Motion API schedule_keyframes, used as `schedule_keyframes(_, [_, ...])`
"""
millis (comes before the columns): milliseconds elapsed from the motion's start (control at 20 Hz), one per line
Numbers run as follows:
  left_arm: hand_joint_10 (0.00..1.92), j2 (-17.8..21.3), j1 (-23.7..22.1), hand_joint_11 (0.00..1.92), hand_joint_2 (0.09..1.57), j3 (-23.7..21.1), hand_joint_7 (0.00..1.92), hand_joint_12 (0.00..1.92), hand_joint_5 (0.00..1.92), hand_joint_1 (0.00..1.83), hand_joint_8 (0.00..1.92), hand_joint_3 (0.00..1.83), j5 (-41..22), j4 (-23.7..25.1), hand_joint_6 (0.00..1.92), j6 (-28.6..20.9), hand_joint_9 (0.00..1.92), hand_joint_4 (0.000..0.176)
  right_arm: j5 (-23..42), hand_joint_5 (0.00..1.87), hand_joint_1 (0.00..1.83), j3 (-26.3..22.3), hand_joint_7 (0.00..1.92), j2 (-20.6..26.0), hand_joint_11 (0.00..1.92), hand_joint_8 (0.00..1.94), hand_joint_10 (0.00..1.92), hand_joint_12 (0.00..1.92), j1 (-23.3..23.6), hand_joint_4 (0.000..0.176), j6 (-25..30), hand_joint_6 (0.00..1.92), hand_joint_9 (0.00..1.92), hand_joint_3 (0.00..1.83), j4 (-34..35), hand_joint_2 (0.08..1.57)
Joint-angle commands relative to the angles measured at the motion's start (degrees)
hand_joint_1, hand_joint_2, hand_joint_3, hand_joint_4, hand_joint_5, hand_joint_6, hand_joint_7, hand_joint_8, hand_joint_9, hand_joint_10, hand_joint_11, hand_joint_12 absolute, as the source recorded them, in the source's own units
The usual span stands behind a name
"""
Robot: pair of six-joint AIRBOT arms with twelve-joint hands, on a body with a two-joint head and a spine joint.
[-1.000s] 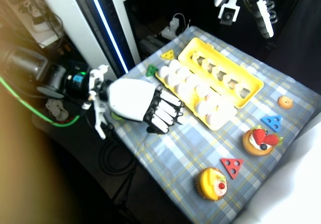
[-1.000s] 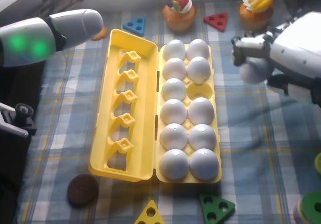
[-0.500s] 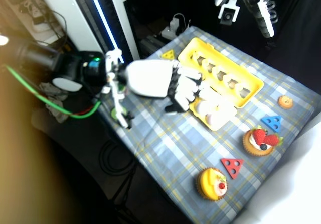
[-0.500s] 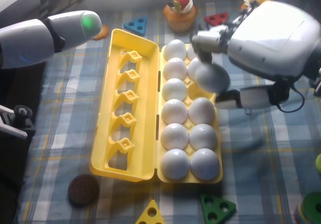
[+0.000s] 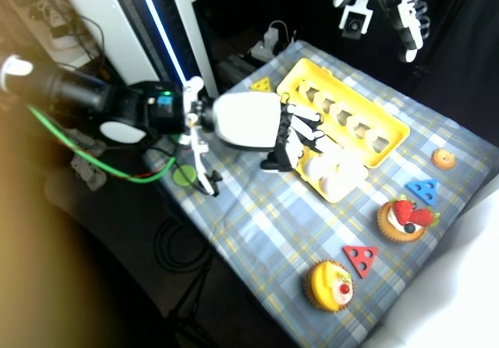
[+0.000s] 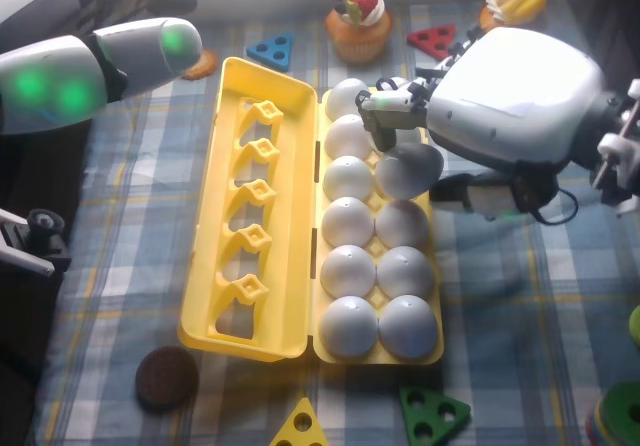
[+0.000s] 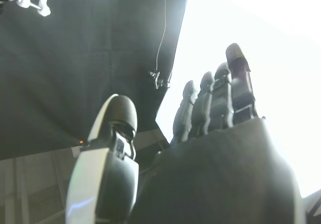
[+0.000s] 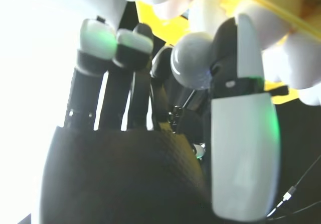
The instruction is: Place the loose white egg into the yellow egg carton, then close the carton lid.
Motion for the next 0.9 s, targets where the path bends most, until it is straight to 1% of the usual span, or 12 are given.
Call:
schedule_keyframes(0, [0.0,-0.02,-0.34,0.0,1.33,0.26,0.02,0.46,0.1,0.41,0.0,0.0,-7.09,-1.43,0.0,-0.37,0.01,0.015,6.61,0.27,1.3,0.34,0.24,0.27,0.08,0.6,0.94,1.61,0.75,0.0,-0.02,0.47,0.17,0.0,-0.02,1.2])
schedule_keyframes(50, [0.0,-0.01,-0.31,0.0,1.33,0.26,0.01,0.43,0.09,0.39,0.0,0.0,-7.19,-1.48,0.0,-0.37,0.01,0.018,6.55,0.12,1.28,0.58,0.12,0.31,0.01,0.26,0.4,1.09,0.76,0.0,0.42,0.25,0.09,0.0,0.22,1.22])
schedule_keyframes(100, [0.0,-0.01,-0.25,0.0,1.33,0.25,0.01,0.39,0.09,0.39,0.0,0.0,-7.25,-1.51,0.0,-0.37,0.01,0.021,6.5,0.05,1.18,0.76,0.04,0.51,0.0,0.05,0.08,0.52,0.76,0.0,1.3,0.11,0.04,0.01,0.2,1.26])
schedule_keyframes(150, [0.0,0.0,-0.22,0.0,1.32,0.24,0.02,0.38,0.1,0.4,0.0,0.0,-7.3,-1.54,0.01,-0.37,0.01,0.015,6.49,0.01,1.08,0.74,0.01,0.81,0.0,0.01,0.02,0.1,0.76,0.0,1.69,0.02,0.01,0.01,0.18,1.27])
schedule_keyframes(200, [0.01,0.03,-0.18,0.0,1.32,0.21,0.03,0.44,0.11,0.43,0.0,0.0,-7.37,-1.61,0.01,-0.37,0.03,0.013,6.5,0.0,1.08,0.51,0.0,1.41,0.0,0.0,0.0,0.02,0.76,0.0,2.0,0.0,0.0,0.01,0.11,1.28])
schedule_keyframes(250, [0.0,0.08,-0.03,0.0,1.32,0.16,0.01,0.45,0.1,0.42,0.0,0.0,-7.57,-1.79,0.0,-0.37,0.02,0.023,6.64,0.0,1.05,-0.03,0.0,2.31,0.0,0.0,0.0,0.0,0.76,0.0,2.12,0.0,0.0,0.01,-0.19,1.29])
schedule_keyframes(350, [0.0,0.29,0.38,0.0,1.32,0.0,0.01,0.41,0.1,0.41,0.0,0.0,-8.08,-2.25,0.0,-0.37,0.02,0.017,8.17,0.0,1.11,-1.71,0.0,4.71,0.0,0.0,0.0,0.0,0.76,0.0,2.13,0.0,0.0,0.01,-0.69,1.31])
schedule_keyframes(550, [0.01,1.16,1.62,0.0,1.31,-0.84,0.03,0.45,0.1,0.42,0.0,0.0,-9.46,-3.16,0.0,-0.37,0.05,0.014,12.13,0.0,0.8,-6.04,0.0,10.81,0.0,0.0,0.0,0.0,0.75,0.0,2.13,0.0,0.0,0.01,-1.81,1.31])
schedule_keyframes(600, [0.0,1.37,2.05,0.0,1.32,-1.05,0.02,0.45,0.06,0.41,0.0,0.0,-9.82,-3.48,0.0,-0.38,0.04,0.019,12.9,0.0,0.61,-6.81,0.0,11.68,0.0,0.0,0.0,0.56,0.74,0.015,2.1,0.0,0.0,0.0,-2.02,1.3])
schedule_keyframes(650, [0.0,1.58,2.55,0.0,1.33,-1.23,0.01,0.45,0.04,0.42,0.0,0.0,-10.17,-3.81,0.0,-0.56,0.04,0.016,13.64,0.0,0.45,-7.68,0.0,12.8,0.0,0.0,0.0,0.52,0.54,0.093,1.85,0.0,0.0,0.0,-2.12,1.22])
schedule_keyframes(750, [0.0,1.86,3.72,0.0,1.35,-1.0,0.0,0.38,0.0,0.44,0.0,0.0,-10.75,-3.99,0.0,-3.25,0.01,0.041,15.12,0.0,0.36,-9.63,0.0,15.3,0.0,0.0,0.0,0.51,-0.94,0.112,0.55,0.0,0.0,0.0,-2.02,1.2])
schedule_keyframes(850, [0.03,2.08,4.86,0.0,1.36,-0.42,0.04,0.88,0.01,0.46,0.01,0.0,-10.99,-3.99,0.0,-6.16,0.1,0.0,16.96,0.0,0.41,-11.81,0.0,18.1,0.0,0.0,0.0,0.41,-3.13,0.089,-2.12,0.0,0.0,0.0,-0.77,1.2])
